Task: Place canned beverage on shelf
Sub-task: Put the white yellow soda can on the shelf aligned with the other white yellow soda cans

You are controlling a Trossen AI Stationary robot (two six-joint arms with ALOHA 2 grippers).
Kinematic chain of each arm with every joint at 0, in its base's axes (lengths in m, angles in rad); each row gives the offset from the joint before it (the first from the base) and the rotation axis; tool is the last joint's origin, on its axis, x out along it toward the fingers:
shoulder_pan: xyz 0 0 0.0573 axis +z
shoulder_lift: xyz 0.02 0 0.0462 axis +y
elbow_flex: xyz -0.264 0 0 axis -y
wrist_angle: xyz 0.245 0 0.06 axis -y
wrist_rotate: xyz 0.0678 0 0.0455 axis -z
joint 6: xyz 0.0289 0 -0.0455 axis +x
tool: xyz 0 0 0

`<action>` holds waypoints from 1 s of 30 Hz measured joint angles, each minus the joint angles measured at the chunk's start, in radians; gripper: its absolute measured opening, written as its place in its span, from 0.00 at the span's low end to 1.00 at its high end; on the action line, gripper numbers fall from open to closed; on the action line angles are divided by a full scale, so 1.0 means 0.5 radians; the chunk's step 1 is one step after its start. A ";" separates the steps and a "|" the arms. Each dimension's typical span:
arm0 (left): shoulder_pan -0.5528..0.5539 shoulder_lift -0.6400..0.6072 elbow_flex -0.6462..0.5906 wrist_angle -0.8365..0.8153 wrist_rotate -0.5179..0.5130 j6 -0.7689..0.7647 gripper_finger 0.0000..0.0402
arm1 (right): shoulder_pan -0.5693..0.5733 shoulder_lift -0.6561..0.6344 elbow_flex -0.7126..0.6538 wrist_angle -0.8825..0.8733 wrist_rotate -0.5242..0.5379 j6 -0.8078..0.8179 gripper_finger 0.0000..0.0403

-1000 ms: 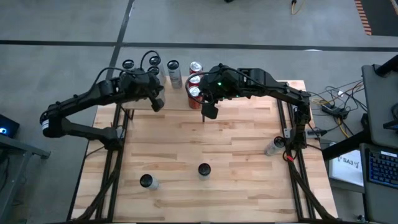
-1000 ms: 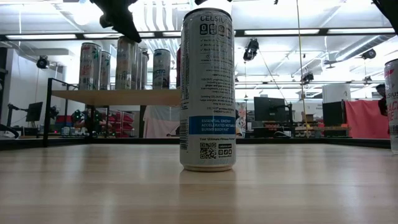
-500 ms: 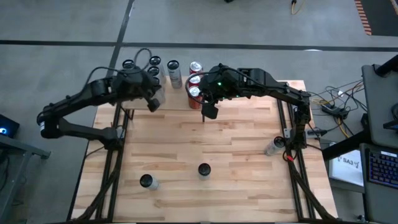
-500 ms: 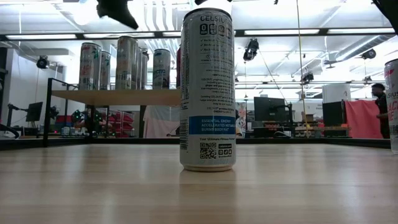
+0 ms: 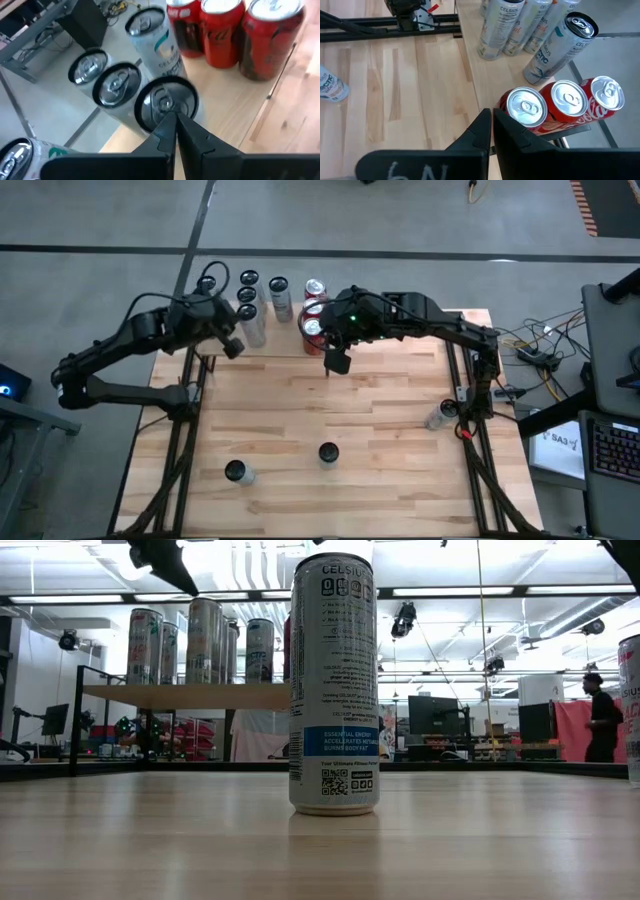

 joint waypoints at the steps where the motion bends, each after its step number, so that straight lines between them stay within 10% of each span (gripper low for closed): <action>1: 0.000 0.005 -0.012 0.001 -0.002 -0.002 0.00 | 0.004 0.000 0.000 0.000 0.000 0.009 0.02; 20: -0.026 -0.002 -0.009 0.007 0.006 -0.315 0.00 | 0.039 0.000 0.000 0.000 0.001 0.017 0.02; 30: -0.027 -0.014 0.082 0.039 -0.007 -0.011 0.00 | 0.039 0.027 -0.012 0.076 0.000 0.016 0.02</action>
